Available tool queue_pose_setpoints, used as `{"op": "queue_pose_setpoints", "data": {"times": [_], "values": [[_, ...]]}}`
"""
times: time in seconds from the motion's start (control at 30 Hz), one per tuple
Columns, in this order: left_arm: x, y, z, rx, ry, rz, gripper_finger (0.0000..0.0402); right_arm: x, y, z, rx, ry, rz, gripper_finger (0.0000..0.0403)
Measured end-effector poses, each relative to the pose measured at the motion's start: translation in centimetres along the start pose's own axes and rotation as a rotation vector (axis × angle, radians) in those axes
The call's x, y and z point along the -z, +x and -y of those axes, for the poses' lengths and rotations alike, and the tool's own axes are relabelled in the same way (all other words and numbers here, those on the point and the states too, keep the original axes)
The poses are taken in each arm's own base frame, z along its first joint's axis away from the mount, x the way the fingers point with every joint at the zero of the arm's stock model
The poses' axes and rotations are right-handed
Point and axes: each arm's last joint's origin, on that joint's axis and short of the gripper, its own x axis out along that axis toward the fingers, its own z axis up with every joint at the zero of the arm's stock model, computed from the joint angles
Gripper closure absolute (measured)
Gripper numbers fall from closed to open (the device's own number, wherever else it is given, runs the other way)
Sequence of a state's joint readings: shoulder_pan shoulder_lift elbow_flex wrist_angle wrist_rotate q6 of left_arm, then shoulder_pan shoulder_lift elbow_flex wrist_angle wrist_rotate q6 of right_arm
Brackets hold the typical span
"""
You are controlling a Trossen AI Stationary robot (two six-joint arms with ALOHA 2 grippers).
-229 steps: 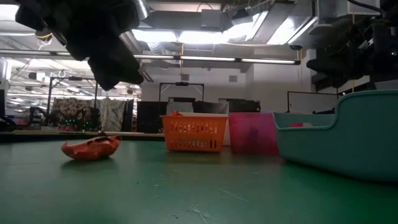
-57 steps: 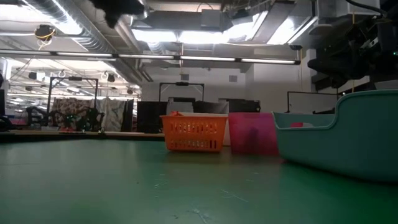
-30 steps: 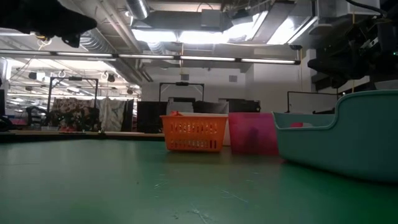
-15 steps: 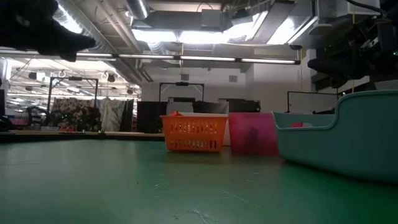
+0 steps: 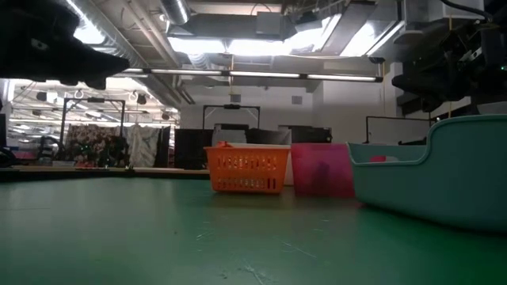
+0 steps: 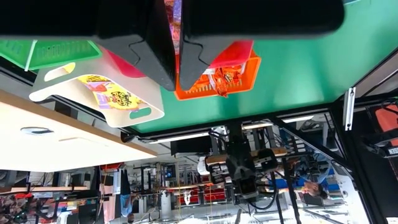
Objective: Sort candy
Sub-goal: Return to Home Position
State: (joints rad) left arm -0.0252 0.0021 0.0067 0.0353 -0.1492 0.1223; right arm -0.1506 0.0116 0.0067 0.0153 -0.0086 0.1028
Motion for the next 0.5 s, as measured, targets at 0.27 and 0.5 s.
{"op": "queue_pose_setpoints", "data": {"times": [0.27,0.5], "values": [[0.19,0.05,-0.17,0.047,-0.018,-0.013,0.0401,0.00,0.00,0.00,0.000,0.000,0.000,0.0382],[0.22,0.05,-0.06,0.097,-0.065,-0.017,0.0401,0.00,0.00,0.00,0.000,-0.003,0.000,0.0382]]}}
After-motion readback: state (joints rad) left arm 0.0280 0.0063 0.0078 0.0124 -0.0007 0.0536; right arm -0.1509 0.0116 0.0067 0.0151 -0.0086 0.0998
